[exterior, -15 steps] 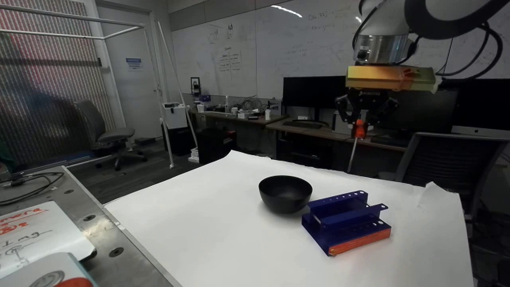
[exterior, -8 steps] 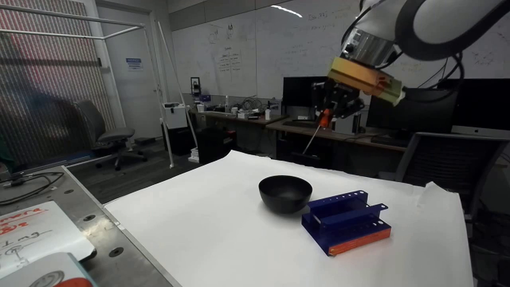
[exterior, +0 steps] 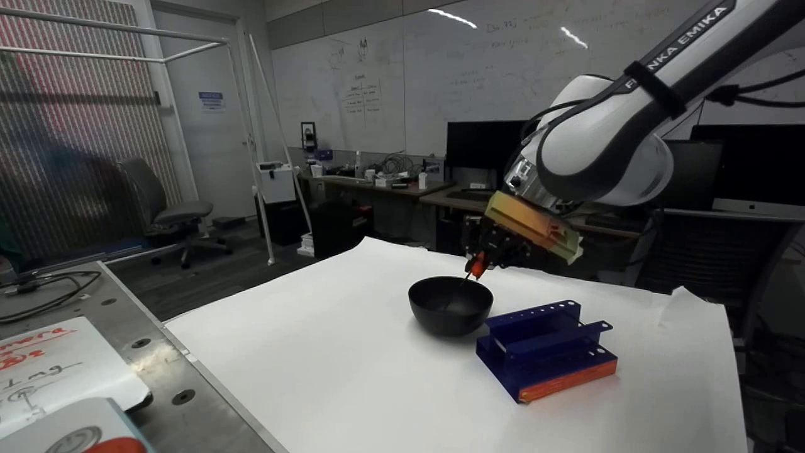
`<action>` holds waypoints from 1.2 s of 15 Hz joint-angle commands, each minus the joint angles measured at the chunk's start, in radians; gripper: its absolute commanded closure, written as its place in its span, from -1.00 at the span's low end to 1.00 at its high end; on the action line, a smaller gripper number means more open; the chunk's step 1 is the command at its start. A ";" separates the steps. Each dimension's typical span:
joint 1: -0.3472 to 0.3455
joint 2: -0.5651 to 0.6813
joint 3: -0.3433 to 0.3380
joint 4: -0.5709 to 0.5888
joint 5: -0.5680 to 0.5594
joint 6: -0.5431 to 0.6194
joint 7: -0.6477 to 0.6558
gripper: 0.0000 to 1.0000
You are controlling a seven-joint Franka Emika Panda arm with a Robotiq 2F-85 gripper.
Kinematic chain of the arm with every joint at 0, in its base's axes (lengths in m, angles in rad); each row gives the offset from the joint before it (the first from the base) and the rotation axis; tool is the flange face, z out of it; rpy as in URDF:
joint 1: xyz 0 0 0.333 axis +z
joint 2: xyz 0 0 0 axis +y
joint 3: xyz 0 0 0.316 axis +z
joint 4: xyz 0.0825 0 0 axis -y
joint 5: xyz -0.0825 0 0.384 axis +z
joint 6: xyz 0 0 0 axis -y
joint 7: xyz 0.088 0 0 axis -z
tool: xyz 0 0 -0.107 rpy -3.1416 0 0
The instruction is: Take the orange screwdriver from the blue surface and put it in the bowl
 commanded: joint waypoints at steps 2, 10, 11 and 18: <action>-0.122 0.126 0.143 0.121 0.243 -0.012 -0.268 0.89; -0.132 0.154 0.084 0.180 0.265 -0.148 -0.461 -0.54; -0.130 0.146 0.074 0.179 0.264 -0.170 -0.471 -0.67; -0.046 0.033 -0.037 0.171 0.130 -0.405 -0.376 -1.00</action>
